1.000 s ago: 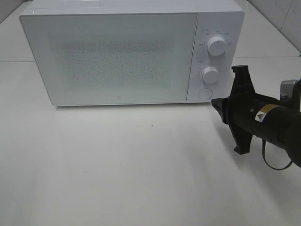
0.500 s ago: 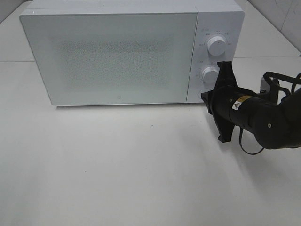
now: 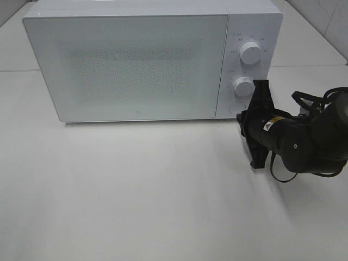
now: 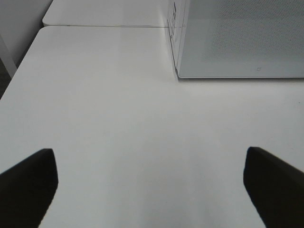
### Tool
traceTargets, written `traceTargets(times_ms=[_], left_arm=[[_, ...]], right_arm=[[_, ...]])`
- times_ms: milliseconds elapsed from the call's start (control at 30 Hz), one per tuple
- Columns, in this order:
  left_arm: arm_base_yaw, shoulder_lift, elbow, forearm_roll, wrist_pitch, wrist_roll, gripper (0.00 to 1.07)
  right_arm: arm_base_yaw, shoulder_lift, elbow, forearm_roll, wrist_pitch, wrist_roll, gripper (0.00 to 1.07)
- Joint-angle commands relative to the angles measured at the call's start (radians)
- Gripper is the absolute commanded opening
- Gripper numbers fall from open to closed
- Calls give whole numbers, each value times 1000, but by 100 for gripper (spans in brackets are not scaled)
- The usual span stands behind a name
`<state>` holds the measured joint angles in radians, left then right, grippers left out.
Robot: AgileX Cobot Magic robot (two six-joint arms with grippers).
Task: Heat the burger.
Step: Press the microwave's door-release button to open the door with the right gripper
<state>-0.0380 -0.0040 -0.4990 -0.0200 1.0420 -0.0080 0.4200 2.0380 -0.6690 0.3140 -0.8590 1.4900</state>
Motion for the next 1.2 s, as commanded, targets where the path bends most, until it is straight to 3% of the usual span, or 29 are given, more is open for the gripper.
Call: traceTargets(times_ms=[33, 867, 1200], left_arm=[[6, -24, 2, -7, -5, 0, 103], [6, -24, 2, -7, -5, 0, 103], [6, -24, 2, -7, -5, 0, 103]], right_arm=[[0, 8, -23, 1, -14, -18, 0], [-34, 35, -117, 30, -12, -107, 0], [-34, 35, -117, 67, -116, -125, 0]])
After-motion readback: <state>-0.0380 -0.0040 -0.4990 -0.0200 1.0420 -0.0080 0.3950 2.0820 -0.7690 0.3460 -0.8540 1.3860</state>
